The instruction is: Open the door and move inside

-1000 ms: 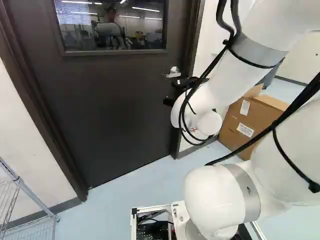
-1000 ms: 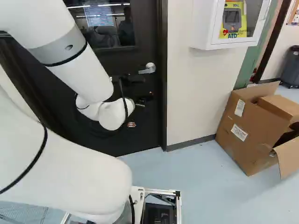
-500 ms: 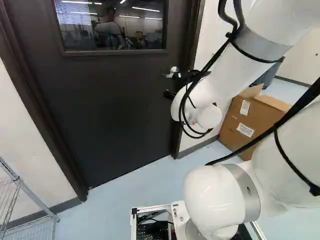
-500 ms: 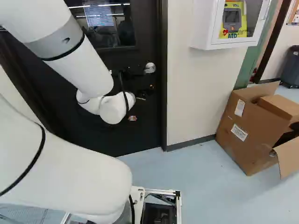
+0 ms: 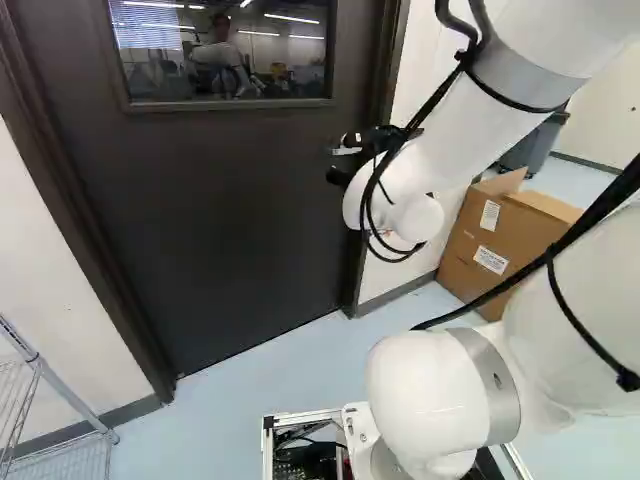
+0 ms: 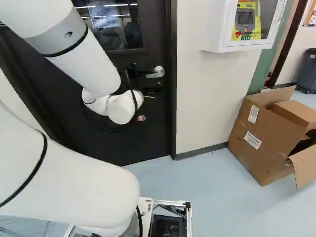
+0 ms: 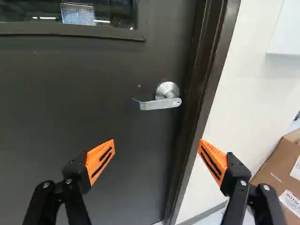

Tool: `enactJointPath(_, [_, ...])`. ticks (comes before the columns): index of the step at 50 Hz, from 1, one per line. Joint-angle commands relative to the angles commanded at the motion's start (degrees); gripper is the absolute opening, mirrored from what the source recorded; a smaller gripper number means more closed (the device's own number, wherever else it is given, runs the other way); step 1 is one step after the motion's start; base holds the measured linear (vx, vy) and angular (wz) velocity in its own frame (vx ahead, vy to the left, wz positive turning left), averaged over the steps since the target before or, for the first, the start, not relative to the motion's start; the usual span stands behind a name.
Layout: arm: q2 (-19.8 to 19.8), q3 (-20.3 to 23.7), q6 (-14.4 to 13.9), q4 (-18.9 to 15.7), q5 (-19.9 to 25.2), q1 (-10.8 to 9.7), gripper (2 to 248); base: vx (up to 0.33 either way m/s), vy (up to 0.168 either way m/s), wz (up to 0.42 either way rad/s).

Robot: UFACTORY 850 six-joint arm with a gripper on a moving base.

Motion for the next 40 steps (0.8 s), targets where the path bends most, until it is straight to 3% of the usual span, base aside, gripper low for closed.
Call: enactJointPath(40, [-3.70,-8.43,0.00,-8.59,0.00,-1.22,247,0.000,0.000,0.000])
